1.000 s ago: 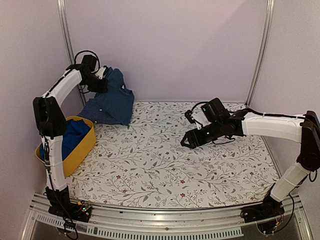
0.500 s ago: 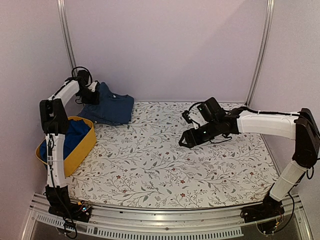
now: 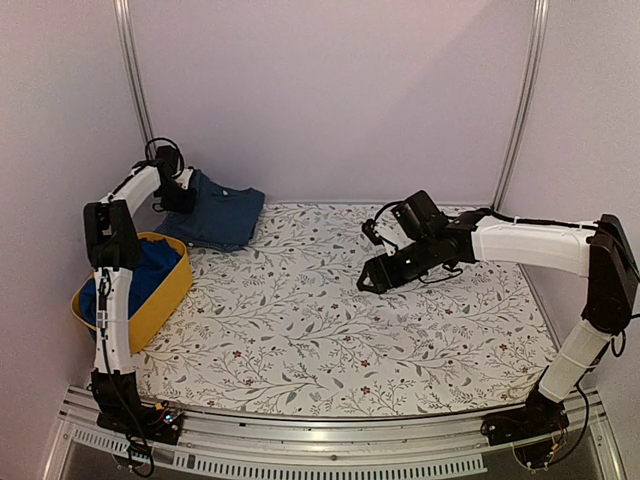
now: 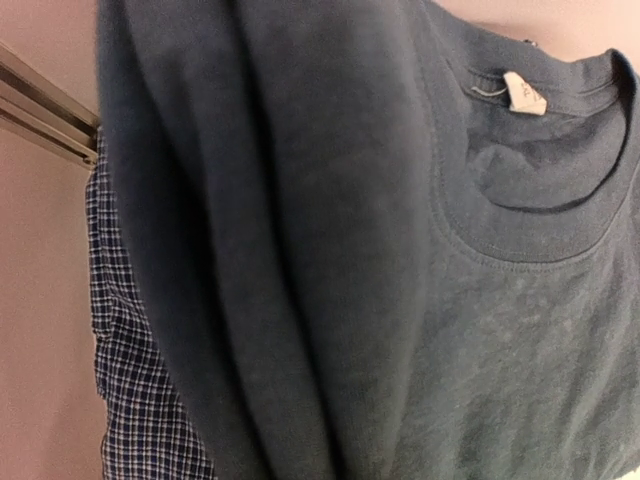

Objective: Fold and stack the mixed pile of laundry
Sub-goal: Place the square-folded T-shirt at the corner of the board.

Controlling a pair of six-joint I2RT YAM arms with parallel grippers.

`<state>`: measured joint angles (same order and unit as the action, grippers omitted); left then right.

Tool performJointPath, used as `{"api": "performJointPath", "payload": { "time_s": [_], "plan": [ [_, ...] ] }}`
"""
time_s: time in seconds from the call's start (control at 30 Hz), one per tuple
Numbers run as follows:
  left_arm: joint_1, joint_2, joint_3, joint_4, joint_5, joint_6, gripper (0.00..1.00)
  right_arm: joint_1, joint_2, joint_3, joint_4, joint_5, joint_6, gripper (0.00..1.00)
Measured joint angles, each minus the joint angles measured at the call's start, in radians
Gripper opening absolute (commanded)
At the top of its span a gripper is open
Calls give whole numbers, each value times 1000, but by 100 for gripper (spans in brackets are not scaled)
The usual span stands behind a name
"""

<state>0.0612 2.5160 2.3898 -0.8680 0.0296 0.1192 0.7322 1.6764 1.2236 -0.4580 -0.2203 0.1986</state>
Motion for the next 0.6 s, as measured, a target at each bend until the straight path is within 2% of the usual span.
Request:
{"api": "performJointPath", "payload": {
  "time_s": [0.1, 0.2, 0.3, 0.4, 0.53, 0.6],
  "plan": [
    [3, 0, 0, 16, -24, 1, 6, 0, 11, 6, -7, 0, -5, 67],
    [11, 0, 0, 19, -39, 0, 24, 0, 21, 11, -11, 0, -6, 67],
    [24, 0, 0, 36, -67, -6, 49, 0, 26, 13, -13, -1, -7, 68],
    [39, 0, 0, 52, -117, -30, 66, 0, 27, 13, -14, -1, -7, 68],
    [45, -4, -3, 68, -201, -64, 84, 0, 27, 14, -14, 0, -8, 69],
    [48, -23, -19, 74, -227, -80, 89, -2, 27, 17, -14, 0, -8, 70]
  ]
}}
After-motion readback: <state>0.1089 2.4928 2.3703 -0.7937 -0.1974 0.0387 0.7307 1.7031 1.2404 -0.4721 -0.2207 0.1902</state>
